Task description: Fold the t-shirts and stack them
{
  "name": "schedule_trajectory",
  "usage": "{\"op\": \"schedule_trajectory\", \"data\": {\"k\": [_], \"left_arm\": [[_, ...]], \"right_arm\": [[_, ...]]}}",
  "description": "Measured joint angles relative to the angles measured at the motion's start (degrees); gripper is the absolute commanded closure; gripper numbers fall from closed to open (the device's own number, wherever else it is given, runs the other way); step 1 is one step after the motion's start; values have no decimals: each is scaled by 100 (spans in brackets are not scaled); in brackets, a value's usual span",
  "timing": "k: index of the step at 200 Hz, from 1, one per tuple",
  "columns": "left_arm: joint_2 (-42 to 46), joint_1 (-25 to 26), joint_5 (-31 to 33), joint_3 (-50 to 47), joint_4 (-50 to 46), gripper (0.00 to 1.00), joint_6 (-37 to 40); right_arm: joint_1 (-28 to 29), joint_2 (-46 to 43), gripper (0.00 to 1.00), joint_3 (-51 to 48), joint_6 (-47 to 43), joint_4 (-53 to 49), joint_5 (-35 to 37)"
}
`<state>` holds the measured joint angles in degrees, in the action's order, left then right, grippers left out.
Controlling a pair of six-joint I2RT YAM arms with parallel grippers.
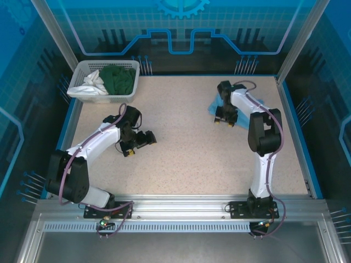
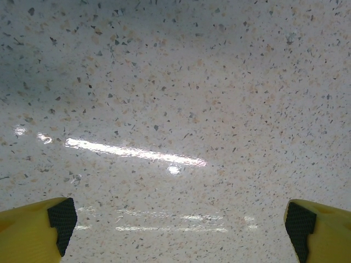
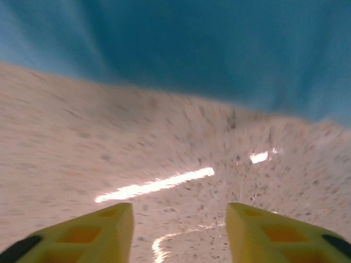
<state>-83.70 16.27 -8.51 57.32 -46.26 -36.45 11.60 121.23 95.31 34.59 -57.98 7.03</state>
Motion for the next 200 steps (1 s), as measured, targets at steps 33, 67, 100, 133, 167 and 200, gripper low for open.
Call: {"op": "schedule_trajectory", "data": {"k": [33,67,100,133,167,200], "left_arm": [[0,0,-33,35,0,1,153],[0,0,-31,33,-9,1,278],[0,0,-28,39,-66,1,358],[0,0,-26,61,-173,1,361],[-7,0,15,81,-219,1,361],[-83,0,37,116,-306,1,358]], "right_arm": [[-155,162,58,-293,-59,72,48],[-468,553,57,341,-317,-111,243],[-682,1084,56,1207,-487,-610,229],[-872,1690,54,2262,-649,-1311,225],[-1102,2229,52,3281,-798,-1777,363],[-1338,2623,46,4087,-964,-1816,1032]]}}
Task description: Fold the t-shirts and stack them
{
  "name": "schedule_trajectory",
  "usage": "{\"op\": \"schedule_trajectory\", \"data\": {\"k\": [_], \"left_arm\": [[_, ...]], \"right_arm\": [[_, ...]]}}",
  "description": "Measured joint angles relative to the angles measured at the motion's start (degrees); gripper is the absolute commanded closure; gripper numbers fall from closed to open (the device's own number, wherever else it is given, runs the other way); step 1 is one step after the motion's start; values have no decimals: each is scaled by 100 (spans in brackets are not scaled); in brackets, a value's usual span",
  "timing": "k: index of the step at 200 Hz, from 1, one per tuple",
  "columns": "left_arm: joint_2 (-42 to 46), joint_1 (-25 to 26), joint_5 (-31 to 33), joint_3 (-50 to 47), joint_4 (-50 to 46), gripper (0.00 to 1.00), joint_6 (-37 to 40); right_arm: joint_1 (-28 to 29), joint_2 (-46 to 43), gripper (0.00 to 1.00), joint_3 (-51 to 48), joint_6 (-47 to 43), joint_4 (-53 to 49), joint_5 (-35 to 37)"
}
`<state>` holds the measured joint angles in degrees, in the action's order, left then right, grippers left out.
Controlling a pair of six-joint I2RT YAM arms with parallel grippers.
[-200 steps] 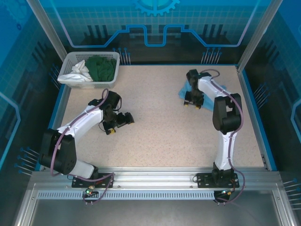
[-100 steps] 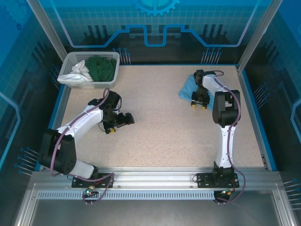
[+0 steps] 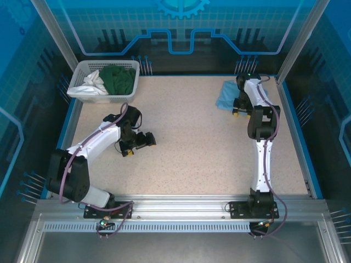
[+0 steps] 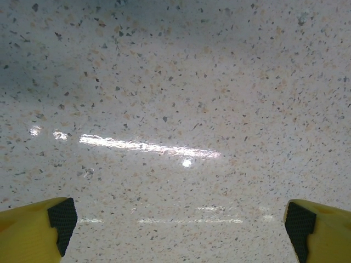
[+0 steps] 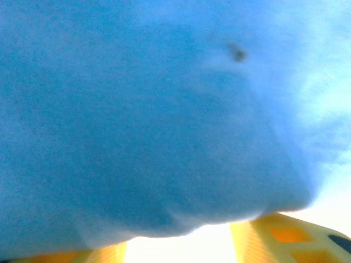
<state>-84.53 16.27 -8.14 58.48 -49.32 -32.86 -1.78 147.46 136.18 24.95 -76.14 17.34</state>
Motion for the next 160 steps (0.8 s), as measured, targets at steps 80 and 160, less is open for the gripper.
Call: {"op": "schedule_trajectory", "data": {"k": [80,160], "left_arm": [[-105,0,85,46,-144,1,4],[-52,4,107,96,-146,1,2]], "right_arm": [[-726,111,41,223,-83,505,929],[-212,-1434,27,-1572,197,1314,144]]}}
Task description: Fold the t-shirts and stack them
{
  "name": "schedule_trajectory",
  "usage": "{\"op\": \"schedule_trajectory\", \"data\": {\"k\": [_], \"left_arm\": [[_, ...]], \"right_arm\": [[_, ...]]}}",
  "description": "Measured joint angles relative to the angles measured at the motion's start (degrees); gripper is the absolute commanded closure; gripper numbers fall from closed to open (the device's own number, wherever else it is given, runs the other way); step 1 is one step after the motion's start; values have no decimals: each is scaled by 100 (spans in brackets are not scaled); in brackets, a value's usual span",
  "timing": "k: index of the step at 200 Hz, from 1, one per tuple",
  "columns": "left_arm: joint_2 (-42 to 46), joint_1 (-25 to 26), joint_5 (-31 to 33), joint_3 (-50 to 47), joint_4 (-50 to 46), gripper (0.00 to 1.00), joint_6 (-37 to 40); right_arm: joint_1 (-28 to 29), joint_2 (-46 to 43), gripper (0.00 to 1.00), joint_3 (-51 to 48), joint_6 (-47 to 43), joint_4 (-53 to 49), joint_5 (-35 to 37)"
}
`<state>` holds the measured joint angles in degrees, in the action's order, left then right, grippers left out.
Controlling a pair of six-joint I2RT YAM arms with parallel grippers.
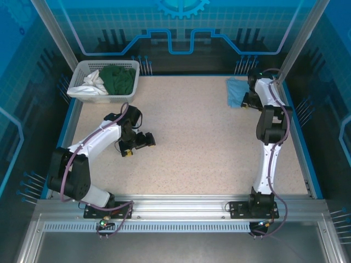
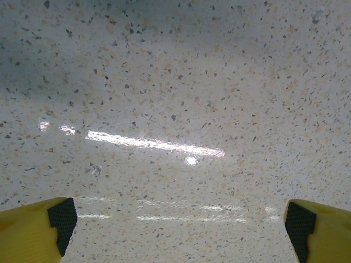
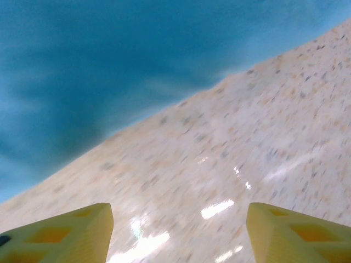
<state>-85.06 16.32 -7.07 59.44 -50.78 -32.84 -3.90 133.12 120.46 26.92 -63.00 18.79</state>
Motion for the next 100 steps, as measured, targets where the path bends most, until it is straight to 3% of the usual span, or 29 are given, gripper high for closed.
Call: {"op": "schedule_trajectory", "data": {"k": [20,30,58,100], "left_arm": [[243,9,109,35,-22,1,0],[426,15,199,98,-61,1,-2],[1126,15,562,358,-122,1,-2],[2946,35,1399,-72,-125,1,-184]], "right_arm": [[321,-767,15,-424,173,289,-295],[503,-1222,1,-660,249,490,-448],[1051,-2527,0,-1202,306,1130,-575],[1910,-3866,0,-1655,238,2129,-17]]}}
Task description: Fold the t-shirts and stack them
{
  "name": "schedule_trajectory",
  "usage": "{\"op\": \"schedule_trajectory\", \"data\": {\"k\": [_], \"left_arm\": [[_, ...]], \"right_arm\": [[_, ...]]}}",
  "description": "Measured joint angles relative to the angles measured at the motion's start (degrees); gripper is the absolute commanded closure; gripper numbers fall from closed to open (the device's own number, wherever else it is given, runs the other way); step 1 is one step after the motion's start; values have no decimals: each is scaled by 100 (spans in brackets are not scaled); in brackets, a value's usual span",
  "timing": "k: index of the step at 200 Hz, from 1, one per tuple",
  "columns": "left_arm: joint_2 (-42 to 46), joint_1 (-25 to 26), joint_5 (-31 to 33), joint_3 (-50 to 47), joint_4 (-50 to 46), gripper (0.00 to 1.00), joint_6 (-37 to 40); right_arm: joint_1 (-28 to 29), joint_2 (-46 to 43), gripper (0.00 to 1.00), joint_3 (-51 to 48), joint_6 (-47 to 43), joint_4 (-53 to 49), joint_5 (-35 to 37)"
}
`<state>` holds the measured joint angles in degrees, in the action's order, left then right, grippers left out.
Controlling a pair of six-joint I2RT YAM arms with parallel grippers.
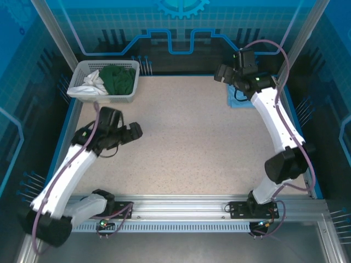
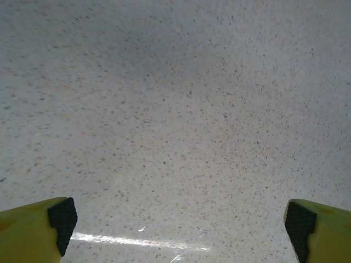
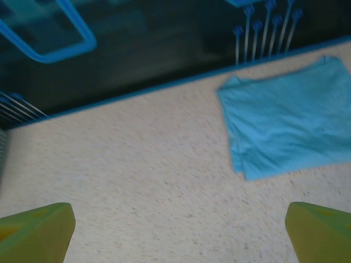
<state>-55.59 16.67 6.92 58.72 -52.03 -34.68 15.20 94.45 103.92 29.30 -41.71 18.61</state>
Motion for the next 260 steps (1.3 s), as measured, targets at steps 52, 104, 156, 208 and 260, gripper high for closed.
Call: {"op": "schedule_trajectory", "data": {"k": [52,104,156,208,260], "left_arm": [[2149,0,1447,-1292,439,1,-291],[522,-942,2295,-1458,2741,1,20],[-1974,-1725,1908,-466,4623,1,817],[-1956,-1919,1698,-2151,6376,1,1394],[-1943,-1912,1482,-3182,6765,1,1502]], "right_arm": [[-133,-411,0,-1685,-564,2048,-437],[-522,-614,0,-3873,-920,3134,-1152],[-1665,-1985,0,-6581,-977,3838,-1456],[-1582,-2780,0,-7427,-1357,5045,-621],[-1515,-2638,0,-8109,-1563,5702,-533]]}}
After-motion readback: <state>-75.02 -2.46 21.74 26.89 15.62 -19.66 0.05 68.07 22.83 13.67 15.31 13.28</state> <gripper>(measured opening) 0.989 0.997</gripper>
